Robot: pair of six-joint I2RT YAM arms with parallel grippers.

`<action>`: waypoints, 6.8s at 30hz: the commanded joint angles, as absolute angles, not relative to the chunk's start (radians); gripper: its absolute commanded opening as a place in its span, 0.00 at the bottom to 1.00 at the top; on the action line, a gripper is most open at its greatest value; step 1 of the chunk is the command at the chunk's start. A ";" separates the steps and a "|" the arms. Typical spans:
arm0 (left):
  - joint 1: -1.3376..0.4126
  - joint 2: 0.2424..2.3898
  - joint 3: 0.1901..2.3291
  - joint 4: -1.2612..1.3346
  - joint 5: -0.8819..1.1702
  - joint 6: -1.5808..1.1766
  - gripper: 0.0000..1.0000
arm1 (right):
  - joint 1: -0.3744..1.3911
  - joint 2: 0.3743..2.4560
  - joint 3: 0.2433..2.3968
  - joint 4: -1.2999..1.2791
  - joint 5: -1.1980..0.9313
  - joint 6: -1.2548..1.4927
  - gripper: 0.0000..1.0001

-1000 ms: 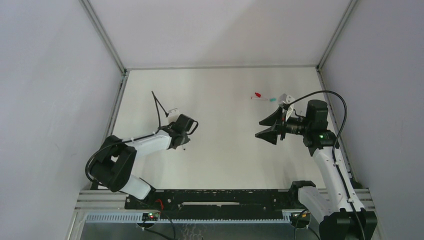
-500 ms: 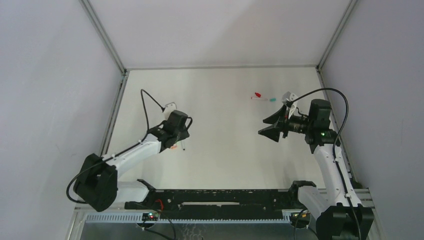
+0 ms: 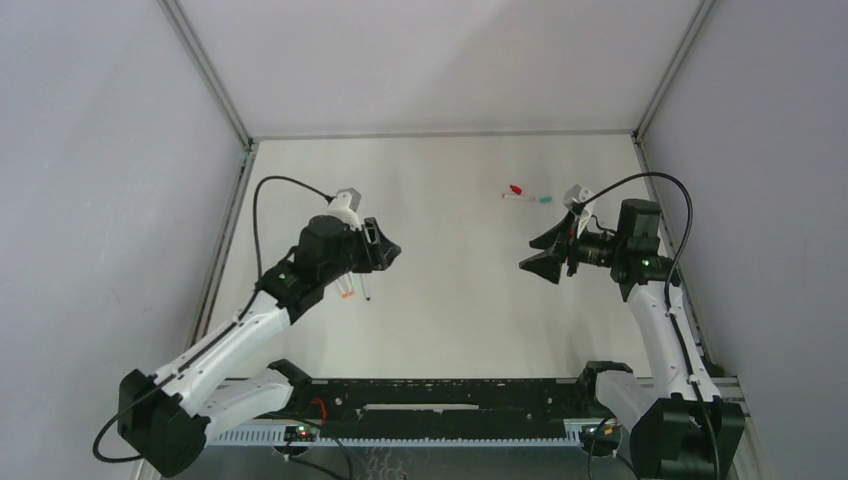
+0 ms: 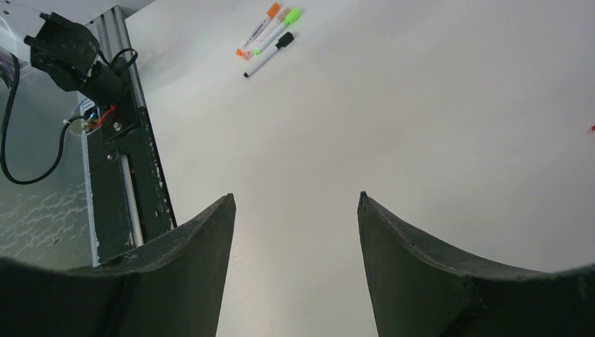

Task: Insert the pens into the pen caps
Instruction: Place the pen at the center of the board, then move the pen to the center of the board.

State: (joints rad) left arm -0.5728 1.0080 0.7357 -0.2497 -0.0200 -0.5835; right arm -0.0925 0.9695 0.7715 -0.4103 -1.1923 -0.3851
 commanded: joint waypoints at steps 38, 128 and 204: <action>-0.359 0.943 0.895 -0.202 0.357 -0.325 1.00 | -0.206 1.095 0.897 -0.665 -1.108 -0.647 0.72; -0.285 0.706 0.825 -0.321 0.333 -0.271 1.00 | -0.251 1.464 1.017 -0.353 -0.181 -0.150 0.62; -0.246 0.755 0.827 -0.336 0.311 -0.245 1.00 | 0.116 2.542 2.337 -0.888 -0.336 -0.459 0.32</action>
